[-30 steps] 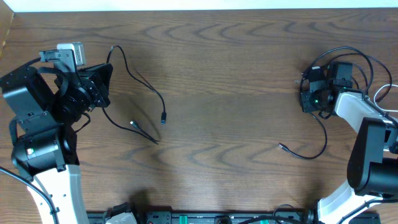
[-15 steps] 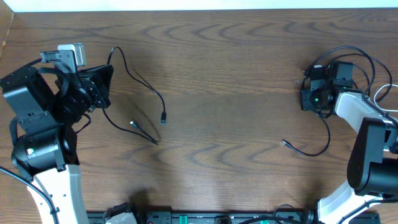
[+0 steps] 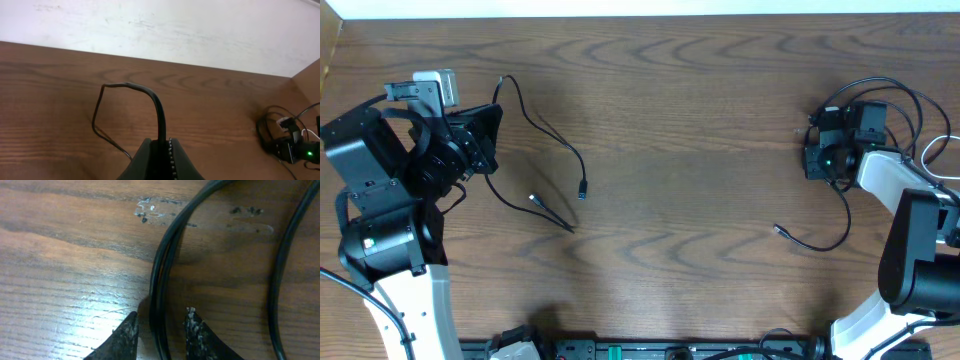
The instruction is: Untangle cables
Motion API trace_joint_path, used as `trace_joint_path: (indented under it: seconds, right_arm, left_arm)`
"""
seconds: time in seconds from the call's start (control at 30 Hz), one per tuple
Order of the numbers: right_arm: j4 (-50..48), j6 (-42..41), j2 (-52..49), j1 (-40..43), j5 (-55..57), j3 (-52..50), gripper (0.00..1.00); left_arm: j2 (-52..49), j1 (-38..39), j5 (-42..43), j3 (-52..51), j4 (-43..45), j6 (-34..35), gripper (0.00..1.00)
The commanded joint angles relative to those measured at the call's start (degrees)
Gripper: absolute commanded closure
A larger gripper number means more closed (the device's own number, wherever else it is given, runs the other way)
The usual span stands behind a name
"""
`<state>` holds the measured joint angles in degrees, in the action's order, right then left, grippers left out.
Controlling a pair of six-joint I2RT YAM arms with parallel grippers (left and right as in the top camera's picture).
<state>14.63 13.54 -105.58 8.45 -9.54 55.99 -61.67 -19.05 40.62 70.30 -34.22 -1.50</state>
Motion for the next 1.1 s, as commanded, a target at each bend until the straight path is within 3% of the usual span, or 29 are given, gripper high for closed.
trace_joint_path:
  seconds: [0.0, 0.1, 0.2, 0.47, 0.63, 0.8, 1.07]
  right_arm:
    - [-1.6, -0.2, 0.4, 0.1, 1.1, -2.1, 0.79]
    - [-4.5, -0.3, 0.4, 0.1, 1.0, -4.4, 0.83]
    - [-7.6, -0.8, 0.4, 0.1, 1.1, -6.9, 0.99]
    - [-10.5, -6.5, 1.3, 0.1, 3.8, -8.1, 0.99]
    - [-9.2, -8.8, 8.6, 2.2, 4.1, -5.7, 0.99]
    - [-9.3, -13.4, 19.4, 9.3, 4.1, 0.7, 0.99]
    - [-8.7, -15.8, 21.3, 23.7, 4.1, 7.8, 0.99]
  left_arm:
    - [0.3, 0.1, 1.0, 0.5, 0.0, -0.3, 0.93]
    - [0.3, 0.1, 1.0, 0.5, 0.0, -0.3, 0.93]
    - [0.3, 0.1, 1.0, 0.5, 0.0, -0.3, 0.93]
    - [0.3, 0.1, 1.0, 0.5, 0.0, -0.3, 0.92]
    - [0.3, 0.1, 1.0, 0.5, 0.0, -0.3, 0.92]
    - [0.3, 0.1, 1.0, 0.5, 0.0, -0.3, 0.92]
    - [0.3, 0.1, 1.0, 0.5, -0.1, -0.3, 0.92]
